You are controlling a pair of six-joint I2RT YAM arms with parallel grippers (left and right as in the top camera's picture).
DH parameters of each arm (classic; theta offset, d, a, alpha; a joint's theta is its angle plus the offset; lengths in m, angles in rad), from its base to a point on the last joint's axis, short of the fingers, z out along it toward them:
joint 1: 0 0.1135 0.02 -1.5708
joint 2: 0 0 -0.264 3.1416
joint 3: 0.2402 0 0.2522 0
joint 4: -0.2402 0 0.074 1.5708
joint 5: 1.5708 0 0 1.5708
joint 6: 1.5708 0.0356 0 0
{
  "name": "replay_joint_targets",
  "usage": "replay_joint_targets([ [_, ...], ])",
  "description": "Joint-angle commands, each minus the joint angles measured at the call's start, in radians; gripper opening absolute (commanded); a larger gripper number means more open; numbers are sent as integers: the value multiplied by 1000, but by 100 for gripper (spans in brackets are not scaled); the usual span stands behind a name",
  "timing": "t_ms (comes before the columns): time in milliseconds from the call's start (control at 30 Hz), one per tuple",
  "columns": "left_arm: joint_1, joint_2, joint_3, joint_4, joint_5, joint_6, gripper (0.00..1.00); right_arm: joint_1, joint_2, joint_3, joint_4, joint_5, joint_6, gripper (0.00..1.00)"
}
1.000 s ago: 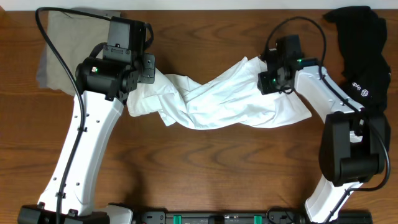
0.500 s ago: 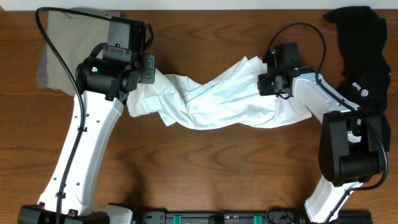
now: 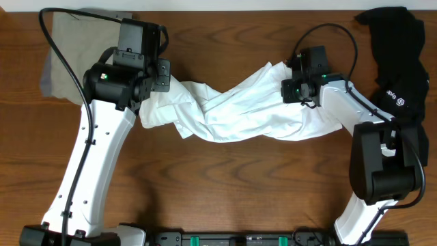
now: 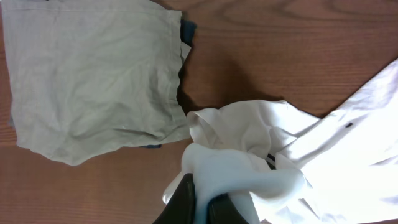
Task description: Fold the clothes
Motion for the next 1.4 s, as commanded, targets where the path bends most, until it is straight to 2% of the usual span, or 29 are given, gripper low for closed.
replay_joint_targets([
  [0,7,-3,-9,-3,-8,-16,6,10,47,-6,-2,-5,-27,22],
  [433,8,-3,-9,-3,-8,-12,6,8,71,7,19,-16,-34,2],
  [1100,8,-3,-9,-2,-8,-10,6,-27,-154,50,-85,-15,-31,1],
  [1367,7,-81,25,2,-8,11,6,-75,-352,54,-136,-15,-31,1],
])
